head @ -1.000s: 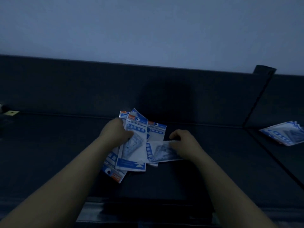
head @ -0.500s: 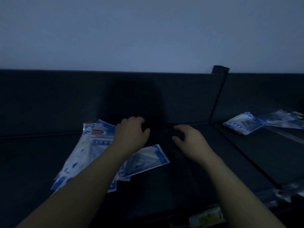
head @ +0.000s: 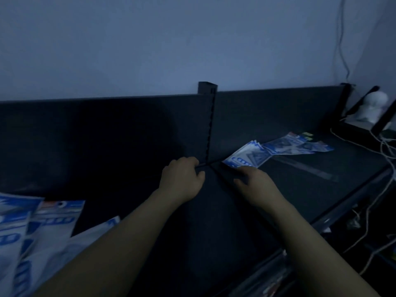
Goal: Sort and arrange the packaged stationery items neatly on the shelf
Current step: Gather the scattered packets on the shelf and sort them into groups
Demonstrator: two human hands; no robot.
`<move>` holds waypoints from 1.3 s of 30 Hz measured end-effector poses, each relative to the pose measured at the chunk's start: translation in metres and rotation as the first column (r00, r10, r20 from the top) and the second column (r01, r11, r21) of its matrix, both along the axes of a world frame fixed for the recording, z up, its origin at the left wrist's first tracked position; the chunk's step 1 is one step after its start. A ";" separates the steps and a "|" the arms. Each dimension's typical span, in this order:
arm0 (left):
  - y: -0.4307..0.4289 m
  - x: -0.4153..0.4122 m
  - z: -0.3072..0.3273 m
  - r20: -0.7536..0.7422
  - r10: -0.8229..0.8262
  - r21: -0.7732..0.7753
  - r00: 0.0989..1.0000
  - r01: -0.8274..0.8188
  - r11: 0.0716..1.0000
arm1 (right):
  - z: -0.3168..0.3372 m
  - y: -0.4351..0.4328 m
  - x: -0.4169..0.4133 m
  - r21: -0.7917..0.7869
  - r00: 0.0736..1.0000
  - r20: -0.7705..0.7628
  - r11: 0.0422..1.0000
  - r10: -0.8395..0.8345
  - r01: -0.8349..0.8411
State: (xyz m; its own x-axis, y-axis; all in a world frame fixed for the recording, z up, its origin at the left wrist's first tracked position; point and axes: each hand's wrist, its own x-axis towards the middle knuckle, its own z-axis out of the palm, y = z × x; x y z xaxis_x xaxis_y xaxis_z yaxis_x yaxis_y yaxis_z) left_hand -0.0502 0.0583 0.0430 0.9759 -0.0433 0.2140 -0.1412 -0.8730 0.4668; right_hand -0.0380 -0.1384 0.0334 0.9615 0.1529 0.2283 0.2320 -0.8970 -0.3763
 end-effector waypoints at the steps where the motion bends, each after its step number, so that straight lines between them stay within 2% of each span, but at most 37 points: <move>1: -0.012 0.011 -0.001 -0.018 -0.013 -0.014 1.000 0.012 1.000 | -0.002 -0.013 0.009 0.007 1.000 -0.012 1.000 -0.016 0.016; 7: -0.074 0.085 -0.016 -0.098 -0.014 -0.051 0.995 0.009 0.999 | -0.016 -0.080 0.068 -0.049 0.995 -0.087 0.998 -0.052 0.048; 14: -0.119 0.150 -0.044 -0.186 -0.027 -0.050 0.982 0.018 0.999 | -0.035 -0.105 0.121 -0.137 0.984 -0.150 0.983 0.098 -0.119; 18: -0.135 0.165 -0.048 -0.172 0.098 -0.092 0.980 -0.115 0.989 | -0.036 -0.121 0.131 -0.125 0.967 -0.168 0.969 0.191 -0.213; 20: -0.142 0.171 -0.047 -0.202 0.139 -0.101 0.969 -0.162 0.982 | -0.031 -0.128 0.130 -0.031 0.954 -0.190 0.969 0.233 -0.243; 23: -0.151 0.177 -0.044 -0.283 0.150 -0.011 0.947 -0.160 0.987 | -0.025 -0.142 0.142 0.081 0.974 -0.173 0.988 0.146 -0.134; 26: -0.155 0.183 -0.045 -0.341 0.157 -0.030 0.927 -0.178 0.984 | -0.024 -0.160 0.168 -0.005 0.996 -0.059 0.998 0.065 -0.066; 30: -0.156 0.182 -0.055 -0.274 0.210 -0.035 0.939 -0.228 0.973 | -0.026 -0.172 0.203 -0.180 0.991 -0.133 0.984 -0.022 -0.002; 33: -0.158 0.178 -0.062 -0.192 0.220 -0.044 0.956 -0.232 0.972 | -0.031 -0.172 0.215 -0.230 0.982 -0.190 0.972 -0.008 -0.037; 36: -0.158 0.176 -0.064 -0.173 0.224 -0.076 0.959 -0.240 0.968 | -0.033 -0.170 0.210 -0.179 0.987 -0.162 0.983 0.013 -0.042; 39: -0.156 0.175 -0.066 -0.166 0.219 -0.114 0.962 -0.239 0.964 | -0.035 -0.163 0.191 -0.083 0.985 -0.126 0.989 0.115 -0.126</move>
State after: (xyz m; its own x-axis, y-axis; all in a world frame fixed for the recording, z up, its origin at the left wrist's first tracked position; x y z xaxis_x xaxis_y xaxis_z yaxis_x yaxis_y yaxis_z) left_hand 0.1253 -0.0976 -0.0226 0.9777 0.2034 0.0522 0.1361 -0.8031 0.5801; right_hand 0.1529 -0.3009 -0.0021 0.9545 0.2837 0.0922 0.2981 -0.8971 -0.3262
